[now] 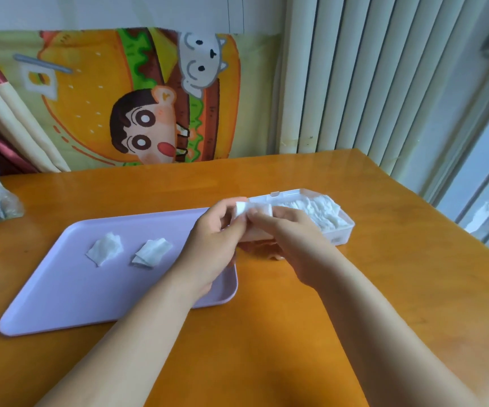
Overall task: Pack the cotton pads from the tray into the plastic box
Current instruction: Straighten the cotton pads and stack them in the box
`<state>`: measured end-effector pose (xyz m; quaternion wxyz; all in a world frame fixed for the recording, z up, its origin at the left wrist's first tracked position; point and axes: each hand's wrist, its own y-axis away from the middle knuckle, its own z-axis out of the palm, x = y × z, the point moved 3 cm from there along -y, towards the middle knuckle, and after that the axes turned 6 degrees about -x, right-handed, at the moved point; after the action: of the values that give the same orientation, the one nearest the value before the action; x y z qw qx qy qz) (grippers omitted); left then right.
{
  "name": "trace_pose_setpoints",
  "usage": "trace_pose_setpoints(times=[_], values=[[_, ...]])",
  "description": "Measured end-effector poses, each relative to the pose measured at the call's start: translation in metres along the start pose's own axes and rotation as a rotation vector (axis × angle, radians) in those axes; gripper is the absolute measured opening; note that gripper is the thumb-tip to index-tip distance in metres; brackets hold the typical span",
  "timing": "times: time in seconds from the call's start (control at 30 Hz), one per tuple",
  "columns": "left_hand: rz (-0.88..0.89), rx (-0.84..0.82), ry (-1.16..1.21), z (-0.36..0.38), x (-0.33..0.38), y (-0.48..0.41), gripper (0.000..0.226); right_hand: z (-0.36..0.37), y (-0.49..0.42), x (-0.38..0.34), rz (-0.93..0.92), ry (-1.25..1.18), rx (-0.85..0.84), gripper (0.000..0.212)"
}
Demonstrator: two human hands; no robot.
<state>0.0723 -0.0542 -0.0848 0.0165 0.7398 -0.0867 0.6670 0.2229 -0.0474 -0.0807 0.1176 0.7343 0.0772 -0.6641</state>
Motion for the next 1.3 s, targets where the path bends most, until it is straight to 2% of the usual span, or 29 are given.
trace_pose_setpoints(times=[0.1,0.2,0.3,0.37,0.5,0.63,0.73,0.8,0.97,1.1,1.3], values=[[0.007,-0.042,0.025,0.031,0.007,-0.016,0.022,-0.040,0.011,-0.005,0.006,0.010,0.059,0.035],[0.040,-0.088,-0.105,0.062,0.010,-0.038,0.025,-0.083,0.015,-0.004,0.020,0.080,0.303,0.026],[0.122,-0.182,-0.437,0.090,0.012,-0.068,0.015,-0.124,0.015,0.002,0.041,0.087,0.560,0.027],[0.183,-0.325,-0.670,0.107,0.012,-0.088,0.016,-0.141,0.012,0.007,0.060,0.112,0.612,0.033],[0.264,-0.550,-0.934,0.139,0.012,-0.113,0.030,-0.164,0.004,0.015,0.099,0.126,0.621,0.029],[0.219,-0.618,-1.005,0.147,0.007,-0.128,0.032,-0.177,0.000,0.022,0.161,0.156,0.613,0.034],[0.231,-0.652,-1.029,0.149,0.004,-0.134,0.036,-0.186,-0.002,0.026,0.148,0.155,0.622,0.040],[0.210,-0.677,-1.044,0.150,0.002,-0.135,0.037,-0.190,-0.003,0.027,0.152,0.147,0.621,0.036],[0.175,-0.712,-1.047,0.151,-0.005,-0.136,0.025,-0.187,-0.003,0.026,0.285,0.167,0.434,0.024],[0.149,-0.696,-0.991,0.148,-0.008,-0.137,0.021,-0.185,-0.006,0.026,0.335,0.203,0.399,0.019],[0.095,-0.685,-0.988,0.144,-0.010,-0.138,0.024,-0.183,-0.020,0.023,0.420,0.298,0.358,0.029]])
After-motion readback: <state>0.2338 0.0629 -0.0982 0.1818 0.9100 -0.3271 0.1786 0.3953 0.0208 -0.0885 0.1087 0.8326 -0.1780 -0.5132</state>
